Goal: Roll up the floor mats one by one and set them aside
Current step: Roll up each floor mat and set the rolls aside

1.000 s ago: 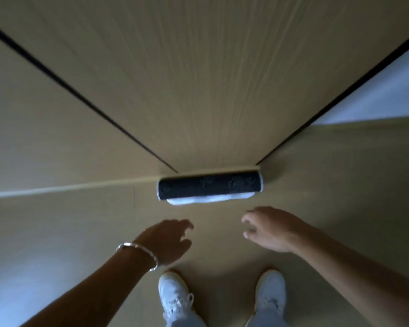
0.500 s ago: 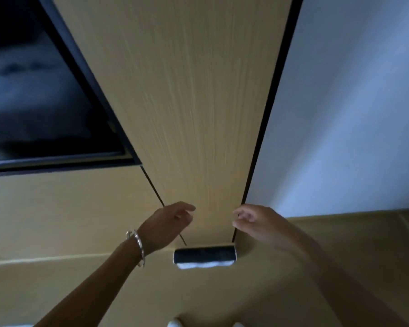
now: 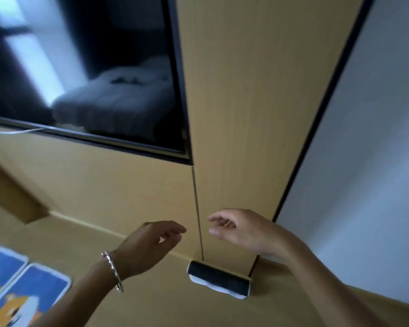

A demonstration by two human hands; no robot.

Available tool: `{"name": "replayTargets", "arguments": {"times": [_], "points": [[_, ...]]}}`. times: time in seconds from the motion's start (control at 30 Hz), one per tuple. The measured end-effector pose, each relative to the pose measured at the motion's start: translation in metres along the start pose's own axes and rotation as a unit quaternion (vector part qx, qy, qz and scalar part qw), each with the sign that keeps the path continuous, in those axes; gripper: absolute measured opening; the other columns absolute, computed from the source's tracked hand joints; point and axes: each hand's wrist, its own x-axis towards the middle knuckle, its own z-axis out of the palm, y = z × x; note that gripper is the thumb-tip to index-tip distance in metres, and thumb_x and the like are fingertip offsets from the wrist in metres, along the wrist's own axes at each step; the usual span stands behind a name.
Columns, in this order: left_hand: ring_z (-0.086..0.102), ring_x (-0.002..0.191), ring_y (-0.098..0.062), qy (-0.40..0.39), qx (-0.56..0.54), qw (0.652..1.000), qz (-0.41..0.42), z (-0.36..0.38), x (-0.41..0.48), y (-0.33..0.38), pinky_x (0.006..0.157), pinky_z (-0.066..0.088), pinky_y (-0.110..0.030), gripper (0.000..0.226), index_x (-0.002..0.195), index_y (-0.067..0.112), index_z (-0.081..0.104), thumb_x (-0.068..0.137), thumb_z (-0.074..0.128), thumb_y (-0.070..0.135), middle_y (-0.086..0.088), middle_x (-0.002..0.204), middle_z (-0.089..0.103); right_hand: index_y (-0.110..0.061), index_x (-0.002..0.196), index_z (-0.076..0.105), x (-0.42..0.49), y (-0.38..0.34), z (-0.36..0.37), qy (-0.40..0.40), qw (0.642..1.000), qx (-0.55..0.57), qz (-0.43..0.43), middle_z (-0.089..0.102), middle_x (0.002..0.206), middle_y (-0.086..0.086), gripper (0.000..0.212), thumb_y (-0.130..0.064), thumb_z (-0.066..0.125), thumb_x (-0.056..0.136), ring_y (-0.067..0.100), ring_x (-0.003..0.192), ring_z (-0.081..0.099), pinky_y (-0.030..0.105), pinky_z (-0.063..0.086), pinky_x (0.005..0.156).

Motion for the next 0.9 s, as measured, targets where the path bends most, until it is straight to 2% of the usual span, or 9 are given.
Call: {"name": "replayTargets", "arguments": {"times": [0.17, 0.37, 0.53, 0.67, 0.73, 0.8, 0.83, 0.9], "points": [[0.061, 0.08, 0.004, 0.089, -0.012, 0.992, -0.094, -0.026, -0.055, -0.039, 0.072, 0.046, -0.012, 0.025, 0.085, 0.048, 0.059, 0.089, 0.061, 0.024, 0.022, 0.081, 0.067, -0.037, 0.133, 0.049, 0.03, -0.034, 0.025, -0.098, 0.992, -0.07, -0.031, 0.054, 0.126, -0.013, 0.046, -0.054, 0.052, 0.09, 0.005, 0.112, 0.053, 0.028, 0.043, 0.098], [0.062, 0.085, 0.002, 0.142, -0.03, 0.979, -0.146, -0.055, -0.109, -0.08, 0.08, 0.048, -0.017, 0.019, 0.106, 0.033, 0.066, 0.092, 0.056, 0.025, 0.015, 0.093, 0.069, -0.039, 0.13, 0.051, 0.059, -0.089, 0.046, -0.128, 0.981, -0.133, -0.065, 0.056, 0.119, -0.016, 0.045, -0.054, 0.053, 0.088, 0.002, 0.109, 0.054, 0.029, 0.043, 0.099], [0.062, 0.084, 0.002, 0.189, -0.032, 0.969, -0.159, -0.089, -0.162, -0.124, 0.076, 0.046, -0.012, 0.021, 0.109, 0.03, 0.066, 0.093, 0.053, 0.026, 0.013, 0.093, 0.07, -0.039, 0.129, 0.051, 0.087, -0.165, 0.079, -0.144, 0.967, -0.188, -0.098, 0.057, 0.119, -0.016, 0.043, -0.054, 0.053, 0.088, 0.001, 0.107, 0.055, 0.027, 0.044, 0.097], [0.058, 0.085, 0.005, 0.238, -0.039, 0.95, -0.198, -0.124, -0.227, -0.173, 0.069, 0.041, -0.004, 0.02, 0.107, 0.033, 0.066, 0.093, 0.053, 0.027, 0.012, 0.092, 0.069, -0.037, 0.132, 0.05, 0.111, -0.248, 0.146, -0.179, 0.947, -0.222, -0.149, 0.057, 0.122, -0.013, 0.044, -0.051, 0.053, 0.09, 0.004, 0.109, 0.055, 0.029, 0.044, 0.097], [0.06, 0.081, 0.002, 0.263, -0.055, 0.937, -0.223, -0.14, -0.264, -0.201, 0.072, 0.045, -0.009, 0.018, 0.104, 0.036, 0.065, 0.093, 0.054, 0.028, 0.013, 0.089, 0.069, -0.035, 0.133, 0.051, 0.121, -0.29, 0.189, -0.213, 0.931, -0.237, -0.175, 0.058, 0.12, -0.012, 0.046, -0.051, 0.054, 0.09, 0.005, 0.107, 0.057, 0.028, 0.045, 0.097], [0.062, 0.08, 0.001, 0.284, -0.071, 0.924, -0.245, -0.153, -0.3, -0.231, 0.079, 0.05, -0.021, 0.018, 0.103, 0.038, 0.065, 0.093, 0.055, 0.028, 0.015, 0.089, 0.069, -0.033, 0.134, 0.051, 0.129, -0.327, 0.231, -0.246, 0.914, -0.255, -0.198, 0.059, 0.121, -0.01, 0.047, -0.049, 0.054, 0.09, 0.007, 0.108, 0.057, 0.03, 0.045, 0.098], [0.062, 0.081, 0.002, 0.287, -0.073, 0.921, -0.255, -0.158, -0.318, -0.244, 0.08, 0.05, -0.023, 0.018, 0.103, 0.039, 0.064, 0.093, 0.054, 0.029, 0.017, 0.09, 0.069, -0.032, 0.134, 0.05, 0.132, -0.344, 0.25, -0.258, 0.906, -0.264, -0.205, 0.059, 0.124, -0.008, 0.047, -0.049, 0.054, 0.091, 0.009, 0.109, 0.057, 0.031, 0.045, 0.098], [0.061, 0.084, 0.006, 0.294, -0.076, 0.914, -0.27, -0.167, -0.351, -0.269, 0.078, 0.049, -0.015, 0.018, 0.099, 0.045, 0.06, 0.093, 0.054, 0.029, 0.021, 0.09, 0.067, -0.031, 0.135, 0.049, 0.139, -0.373, 0.284, -0.279, 0.893, -0.28, -0.213, 0.058, 0.127, -0.006, 0.047, -0.048, 0.053, 0.091, 0.011, 0.111, 0.057, 0.032, 0.045, 0.099]]}}
